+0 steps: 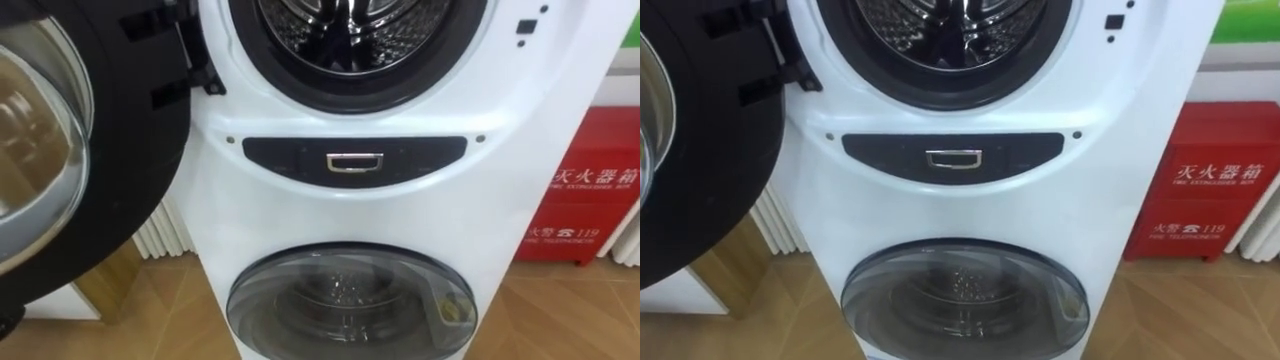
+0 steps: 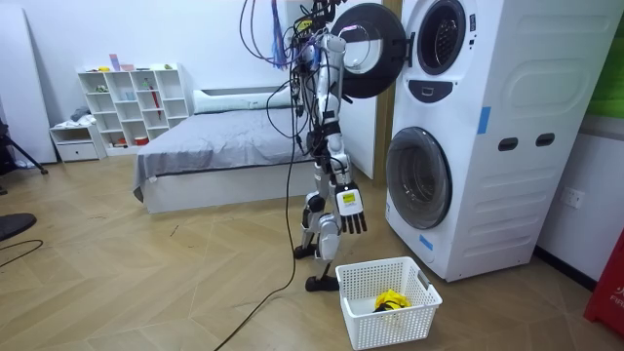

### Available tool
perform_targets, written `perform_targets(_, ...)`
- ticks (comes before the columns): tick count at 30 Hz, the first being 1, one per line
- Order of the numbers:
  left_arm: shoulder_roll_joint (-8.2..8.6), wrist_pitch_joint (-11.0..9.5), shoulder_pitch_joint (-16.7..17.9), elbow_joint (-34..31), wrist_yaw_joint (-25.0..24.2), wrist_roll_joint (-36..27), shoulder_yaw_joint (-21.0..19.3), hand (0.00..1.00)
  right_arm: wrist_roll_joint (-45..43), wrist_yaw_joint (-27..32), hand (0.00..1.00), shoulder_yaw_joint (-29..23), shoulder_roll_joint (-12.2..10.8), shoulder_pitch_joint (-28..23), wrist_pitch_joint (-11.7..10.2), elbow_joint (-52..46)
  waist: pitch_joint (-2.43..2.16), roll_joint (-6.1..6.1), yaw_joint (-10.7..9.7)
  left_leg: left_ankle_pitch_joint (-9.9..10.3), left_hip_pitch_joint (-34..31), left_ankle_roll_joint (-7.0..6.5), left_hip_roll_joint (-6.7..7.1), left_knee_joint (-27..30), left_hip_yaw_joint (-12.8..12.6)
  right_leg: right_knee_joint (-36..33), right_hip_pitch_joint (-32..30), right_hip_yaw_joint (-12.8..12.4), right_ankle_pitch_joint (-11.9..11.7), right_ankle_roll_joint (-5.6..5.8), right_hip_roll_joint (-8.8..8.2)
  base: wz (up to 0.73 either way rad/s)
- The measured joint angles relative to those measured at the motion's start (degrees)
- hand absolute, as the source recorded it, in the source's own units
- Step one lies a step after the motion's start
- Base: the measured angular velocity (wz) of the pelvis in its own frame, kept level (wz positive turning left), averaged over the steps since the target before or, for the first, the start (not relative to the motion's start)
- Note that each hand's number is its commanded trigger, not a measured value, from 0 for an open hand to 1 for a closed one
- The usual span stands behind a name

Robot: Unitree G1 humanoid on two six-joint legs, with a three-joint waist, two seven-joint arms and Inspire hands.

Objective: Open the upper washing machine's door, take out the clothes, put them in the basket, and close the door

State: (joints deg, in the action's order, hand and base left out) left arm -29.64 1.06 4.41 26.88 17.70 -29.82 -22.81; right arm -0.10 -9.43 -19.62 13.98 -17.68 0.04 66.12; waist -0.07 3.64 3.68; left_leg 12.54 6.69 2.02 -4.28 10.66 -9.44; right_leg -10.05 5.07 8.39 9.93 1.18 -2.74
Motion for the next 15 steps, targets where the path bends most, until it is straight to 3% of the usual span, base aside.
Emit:
perform_targets(2,-0.12,-0.25,-0.48,2.82,-0.97,-0.14,-2.73,0.00,0.65,0.05,0.00,0.01,0.10,-0.04,0.71,-0.05,0.02,0.17,0.30,-0.04,0.62,0.05,-0.02,-0.25,-0.56,-0.62,-0.10,-0.42,0.02,-0.01,-0.01,-0.14)
perform_targets(5,-1.70,-0.28,-1.54,8.27,-0.90,-1.25,-7.73,0.00,1.11,0.17,0.00,0.06,0.44,-0.14,1.37,-0.07,-0.24,0.45,0.63,-0.04,1.02,0.05,0.07,-0.39,-1.15,-0.65,-0.05,-0.99,0.06,0.02,-0.09,-0.11)
perform_targets(7,-4.50,-0.29,-2.63,13.42,-0.91,-2.15,-11.15,0.00,1.08,0.17,0.00,-0.35,0.59,-0.03,1.44,-0.01,-0.33,0.51,1.20,-0.04,1.40,0.05,0.12,-0.69,-1.17,-0.64,-0.08,-1.39,0.07,0.03,-0.05,-0.08)
perform_targets(10,-5.95,-0.30,-2.67,14.96,-0.26,-2.14,-16.20,0.00,0.99,0.17,0.00,-1.25,0.85,-0.10,1.46,0.11,-0.44,0.59,1.44,-0.03,1.58,0.04,0.25,-1.07,-0.88,-0.66,-0.06,-1.43,0.11,0.09,-0.08,-0.02)
perform_targets(15,-8.17,-0.46,-2.94,16.92,2.20,-2.14,-17.62,0.00,1.05,0.17,0.00,-1.93,1.07,-0.22,2.32,-0.09,-0.52,0.97,1.56,-0.06,0.73,0.06,0.33,-1.04,0.49,-0.64,0.08,-0.31,0.11,0.07,-0.10,0.13)
